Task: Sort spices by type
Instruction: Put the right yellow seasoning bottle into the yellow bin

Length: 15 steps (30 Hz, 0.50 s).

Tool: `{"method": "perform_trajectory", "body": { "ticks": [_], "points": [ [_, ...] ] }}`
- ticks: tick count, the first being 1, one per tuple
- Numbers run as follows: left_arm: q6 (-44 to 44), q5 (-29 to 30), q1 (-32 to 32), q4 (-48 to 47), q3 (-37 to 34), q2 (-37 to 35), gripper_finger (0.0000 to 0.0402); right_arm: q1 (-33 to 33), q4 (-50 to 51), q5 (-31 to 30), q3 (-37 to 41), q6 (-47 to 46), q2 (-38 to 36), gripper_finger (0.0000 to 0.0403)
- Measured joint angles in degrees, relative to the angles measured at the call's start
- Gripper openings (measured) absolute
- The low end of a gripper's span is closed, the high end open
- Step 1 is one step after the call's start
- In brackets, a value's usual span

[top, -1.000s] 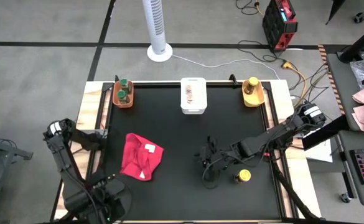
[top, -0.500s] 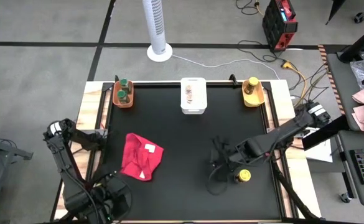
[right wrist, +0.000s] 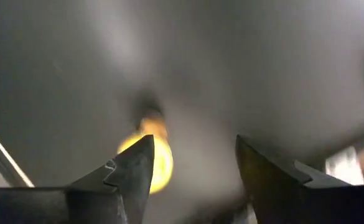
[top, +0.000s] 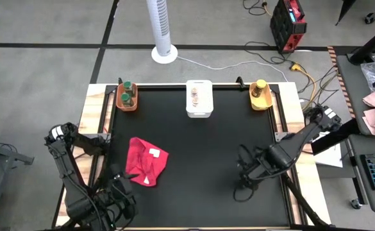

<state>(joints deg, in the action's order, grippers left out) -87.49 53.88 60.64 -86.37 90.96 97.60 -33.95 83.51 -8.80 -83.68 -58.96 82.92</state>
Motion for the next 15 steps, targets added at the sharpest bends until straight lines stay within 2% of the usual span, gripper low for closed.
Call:
{"method": "perform_trajectory", "body": {
  "ticks": [3, 5, 15],
  "points": [
    [0.03, 0.21, -0.04, -0.04, -0.01, 0.00, 0.0238, -0.14, 5.22, 4.59, 0.37, -9.19, 0.06, 0.0232],
    [0.00, 0.18, -0.04, 0.04, -0.02, 0.00, 0.0238, -0.08, 6.83, 5.00, 0.76, -13.72, 0.06, 0.0247],
    [0.34, 0.27, -0.04, 1.91, -0.02, 0.01, 0.0238, -2.49, 3.35, 5.88, 5.33, -22.57, 0.56, 0.0322]
  ]
}}
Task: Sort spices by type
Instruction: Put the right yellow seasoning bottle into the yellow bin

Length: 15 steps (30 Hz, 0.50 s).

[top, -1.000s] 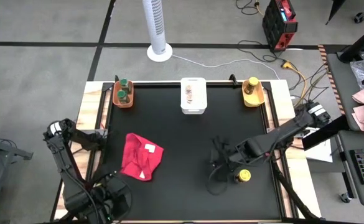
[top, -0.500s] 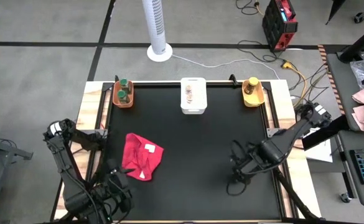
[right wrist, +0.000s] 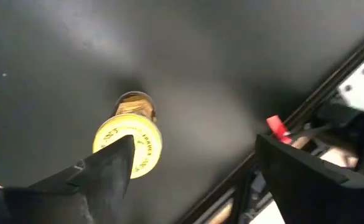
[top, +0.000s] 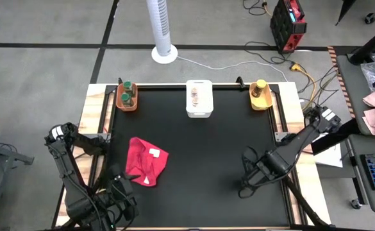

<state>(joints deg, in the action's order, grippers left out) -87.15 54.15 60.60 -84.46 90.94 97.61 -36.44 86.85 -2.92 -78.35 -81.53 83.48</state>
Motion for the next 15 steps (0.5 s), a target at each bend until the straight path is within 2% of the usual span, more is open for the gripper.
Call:
{"method": "perform_trajectory", "body": {
  "ticks": [7, 15],
  "points": [
    [3.49, 4.34, 0.00, 0.16, 0.00, 0.01, 0.0238, -2.78, -6.43, 0.19, 4.04, -4.58, -0.02, 0.0356],
    [3.56, 5.51, 0.00, 0.77, 0.00, 1.02, 0.0238, -2.67, -11.58, 0.36, 8.20, -3.99, -0.02, 0.0359]
  ]
}}
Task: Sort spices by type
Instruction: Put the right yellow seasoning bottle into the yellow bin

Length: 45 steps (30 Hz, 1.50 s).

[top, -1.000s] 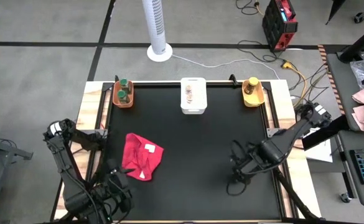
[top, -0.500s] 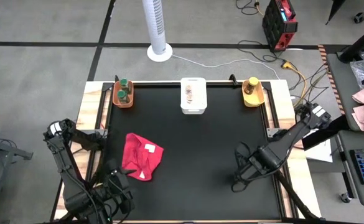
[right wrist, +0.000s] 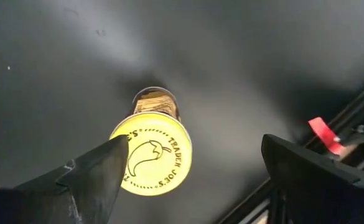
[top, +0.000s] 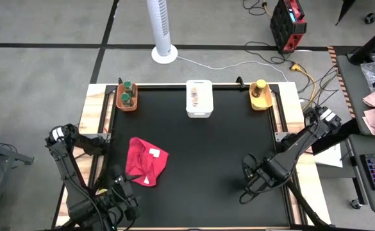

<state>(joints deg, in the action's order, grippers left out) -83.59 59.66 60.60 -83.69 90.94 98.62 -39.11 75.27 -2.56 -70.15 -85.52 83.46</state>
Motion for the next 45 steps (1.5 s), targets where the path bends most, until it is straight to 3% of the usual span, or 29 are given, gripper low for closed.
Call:
{"method": "perform_trajectory", "body": {
  "ticks": [10, 20, 27, 45],
  "points": [
    [-0.21, -0.02, -0.10, 0.22, 0.00, 4.04, 0.0238, 0.04, -4.72, 0.70, 2.45, 1.57, -0.33, 0.0359],
    [-2.52, -0.10, -0.11, 0.46, 0.09, 4.29, 0.0238, 0.77, 3.11, -0.07, 0.70, 2.59, -2.94, 0.0359],
    [-2.54, -0.20, -0.11, 0.73, 0.11, 4.29, 0.0238, 1.01, 2.23, -0.43, 0.37, -0.62, -5.81, 0.0359],
    [-2.43, -0.26, -0.11, 1.14, 0.11, 4.29, 0.0238, 1.01, -2.24, 1.54, 0.50, -0.08, 1.03, 0.0359]
  ]
}}
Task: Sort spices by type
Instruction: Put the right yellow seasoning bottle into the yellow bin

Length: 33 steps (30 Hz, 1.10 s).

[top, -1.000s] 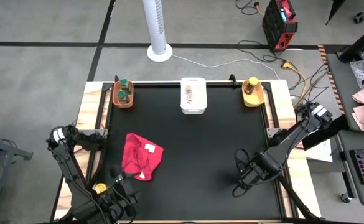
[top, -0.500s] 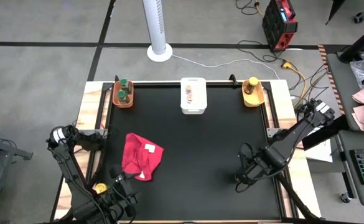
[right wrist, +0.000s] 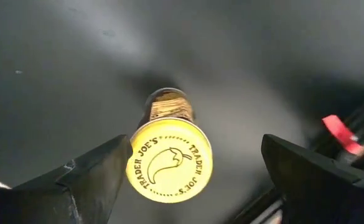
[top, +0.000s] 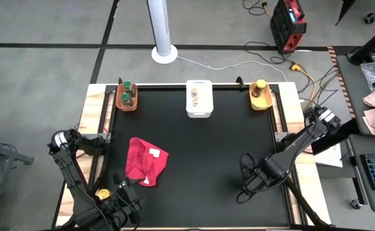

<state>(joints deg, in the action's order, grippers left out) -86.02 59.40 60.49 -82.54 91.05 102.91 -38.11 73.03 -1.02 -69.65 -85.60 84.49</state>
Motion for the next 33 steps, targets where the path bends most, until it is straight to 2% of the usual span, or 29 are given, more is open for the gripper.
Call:
{"method": "perform_trajectory", "body": {
  "ticks": [14, 23, 27, 33],
  "points": [
    [0.02, 0.00, 0.00, 0.02, 0.00, 0.00, 0.0238, -0.39, -2.64, 1.57, 2.32, -0.05, 1.24, 0.0359],
    [0.02, 0.00, 0.00, 0.13, 0.00, 0.00, 0.0238, -0.39, -11.52, 2.67, 7.21, 0.99, 2.34, 0.0359],
    [0.02, 0.00, 0.00, 0.26, 0.00, 0.00, 0.0238, -0.39, -12.08, 2.84, 8.18, 0.48, 2.34, 0.0358],
    [0.01, 0.02, 0.00, 0.43, 0.00, 0.00, 0.0238, -0.39, -12.10, 2.80, 8.18, 0.09, 2.34, 0.0329]
  ]
}}
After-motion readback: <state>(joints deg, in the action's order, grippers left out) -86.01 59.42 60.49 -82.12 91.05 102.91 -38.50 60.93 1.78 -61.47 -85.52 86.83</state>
